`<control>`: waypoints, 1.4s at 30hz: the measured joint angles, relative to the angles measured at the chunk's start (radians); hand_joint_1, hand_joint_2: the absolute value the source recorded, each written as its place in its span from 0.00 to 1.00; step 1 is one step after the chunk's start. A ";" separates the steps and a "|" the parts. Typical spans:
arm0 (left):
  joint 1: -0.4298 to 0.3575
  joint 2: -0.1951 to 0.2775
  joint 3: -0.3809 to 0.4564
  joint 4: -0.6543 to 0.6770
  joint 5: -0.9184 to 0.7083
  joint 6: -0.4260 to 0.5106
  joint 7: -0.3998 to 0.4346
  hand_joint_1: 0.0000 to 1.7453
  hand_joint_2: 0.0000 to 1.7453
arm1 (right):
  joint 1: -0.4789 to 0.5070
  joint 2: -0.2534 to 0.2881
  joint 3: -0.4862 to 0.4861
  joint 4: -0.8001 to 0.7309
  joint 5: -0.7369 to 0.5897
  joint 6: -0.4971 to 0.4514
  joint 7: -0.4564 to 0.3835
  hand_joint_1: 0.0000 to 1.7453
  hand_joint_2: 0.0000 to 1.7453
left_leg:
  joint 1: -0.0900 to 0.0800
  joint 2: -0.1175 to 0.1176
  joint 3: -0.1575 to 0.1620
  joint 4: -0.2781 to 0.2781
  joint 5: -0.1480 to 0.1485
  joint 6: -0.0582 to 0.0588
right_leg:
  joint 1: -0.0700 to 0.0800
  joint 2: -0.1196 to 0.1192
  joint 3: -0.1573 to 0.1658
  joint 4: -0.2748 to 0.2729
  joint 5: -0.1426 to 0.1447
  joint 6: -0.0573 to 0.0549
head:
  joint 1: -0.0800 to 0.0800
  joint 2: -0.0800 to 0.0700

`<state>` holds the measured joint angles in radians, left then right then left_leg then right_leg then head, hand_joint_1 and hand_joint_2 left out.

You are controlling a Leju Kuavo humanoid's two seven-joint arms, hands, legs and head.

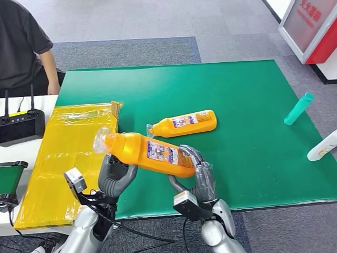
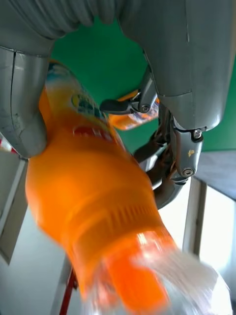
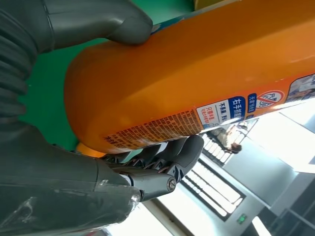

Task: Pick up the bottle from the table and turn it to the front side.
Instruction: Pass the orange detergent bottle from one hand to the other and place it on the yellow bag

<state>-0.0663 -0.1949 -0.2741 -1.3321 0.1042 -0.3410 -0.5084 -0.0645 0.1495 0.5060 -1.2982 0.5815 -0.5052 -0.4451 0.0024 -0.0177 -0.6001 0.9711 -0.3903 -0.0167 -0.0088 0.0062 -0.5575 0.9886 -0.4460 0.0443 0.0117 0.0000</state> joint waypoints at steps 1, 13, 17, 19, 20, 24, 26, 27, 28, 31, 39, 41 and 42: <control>0.001 0.000 -0.003 0.002 -0.002 0.002 0.000 0.00 1.00 | -0.001 0.000 0.005 -0.004 0.001 -0.001 0.000 1.00 1.00 | 0.000 0.000 0.000 0.000 0.000 0.000 | 0.000 0.000 0.000 0.000 0.000 0.000 | 0.000 0.000; 0.000 -0.005 -0.013 0.022 -0.011 0.020 0.001 0.00 1.00 | -0.002 0.000 0.038 -0.021 0.007 -0.002 0.000 1.00 1.00 | 0.000 0.000 0.000 0.000 0.000 0.000 | 0.000 0.000 0.000 0.000 0.000 0.000 | 0.000 0.000; -0.001 -0.006 -0.013 0.027 -0.011 0.020 0.001 0.00 1.00 | -0.002 0.000 0.040 -0.022 0.008 -0.002 0.000 1.00 1.00 | 0.000 0.000 0.000 0.000 0.000 0.000 | 0.000 0.000 0.000 0.000 0.000 0.000 | 0.000 0.000; -0.001 -0.006 -0.013 0.029 -0.011 0.020 0.001 0.00 1.00 | -0.002 0.000 0.042 -0.022 0.008 -0.002 0.000 1.00 1.00 | 0.000 0.000 0.000 0.000 0.000 0.000 | 0.000 0.000 0.000 0.000 0.000 0.000 | 0.000 0.000; -0.001 -0.006 -0.013 0.030 -0.011 0.020 0.001 0.00 1.00 | -0.002 0.000 0.043 -0.022 0.008 -0.002 0.000 1.00 1.00 | 0.000 0.000 0.000 0.000 0.000 0.000 | 0.000 0.000 0.000 0.000 0.000 0.000 | 0.000 0.000; -0.001 -0.007 -0.013 0.032 -0.012 0.023 0.001 0.00 1.00 | -0.002 0.000 0.045 -0.022 0.008 -0.002 0.000 1.00 1.00 | 0.000 0.000 0.000 0.000 0.000 0.000 | 0.000 0.000 0.000 0.000 0.000 0.000 | 0.000 0.000; -0.002 -0.007 -0.013 0.032 -0.013 0.025 0.001 0.00 1.00 | -0.002 0.000 0.046 -0.024 0.008 -0.001 0.000 1.00 1.00 | 0.000 0.000 0.000 0.000 0.000 0.000 | 0.000 0.000 0.000 0.000 0.000 0.000 | 0.000 0.000; -0.002 -0.007 -0.014 0.033 -0.014 0.026 0.001 0.00 1.00 | -0.002 0.000 0.047 -0.024 0.008 -0.001 0.001 1.00 1.00 | 0.000 0.000 0.000 0.000 0.000 0.000 | 0.000 0.000 0.000 0.000 0.000 0.000 | 0.000 0.000; -0.002 -0.007 -0.014 0.033 -0.015 0.026 0.001 0.00 1.00 | -0.003 0.000 0.049 -0.024 0.008 -0.001 0.003 1.00 1.00 | 0.000 0.000 0.000 0.000 0.000 0.000 | 0.000 0.000 0.000 0.000 0.000 0.000 | 0.000 0.000; -0.003 -0.007 -0.015 0.035 -0.019 0.027 0.000 0.00 1.00 | -0.003 0.000 0.055 -0.024 0.007 0.001 0.006 1.00 1.00 | 0.000 0.000 0.000 0.000 0.000 0.000 | 0.000 0.000 0.000 0.000 0.000 0.000 | 0.000 0.000; -0.003 -0.007 -0.018 0.036 -0.017 0.020 -0.012 0.00 1.00 | -0.006 0.000 0.060 0.023 -0.012 0.001 0.015 1.00 1.00 | 0.000 0.000 0.000 0.000 0.000 0.000 | 0.000 0.000 0.000 0.000 0.000 0.000 | 0.000 0.000; -0.002 -0.007 -0.017 0.035 -0.013 0.019 -0.019 0.01 1.00 | -0.006 0.000 0.060 0.037 -0.018 0.002 0.012 1.00 1.00 | 0.000 0.000 0.000 0.000 0.000 0.000 | 0.000 0.000 0.000 0.000 0.000 0.000 | 0.000 0.000; -0.001 -0.007 -0.017 0.034 -0.012 0.018 -0.023 0.02 1.00 | -0.006 0.000 0.060 0.043 -0.020 0.002 0.010 1.00 1.00 | 0.000 0.000 0.000 0.000 0.000 0.000 | 0.000 0.000 0.000 0.000 0.000 0.000 | 0.000 0.000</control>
<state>-0.0673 -0.2016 -0.2909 -1.2979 0.0917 -0.3232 -0.5316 -0.0702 0.1492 0.5656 -1.2553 0.5615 -0.5027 -0.4351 0.0024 -0.0174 -0.6001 0.9711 -0.3903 -0.0167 -0.0088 0.0062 -0.5575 0.9886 -0.4461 0.0443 0.0117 0.0000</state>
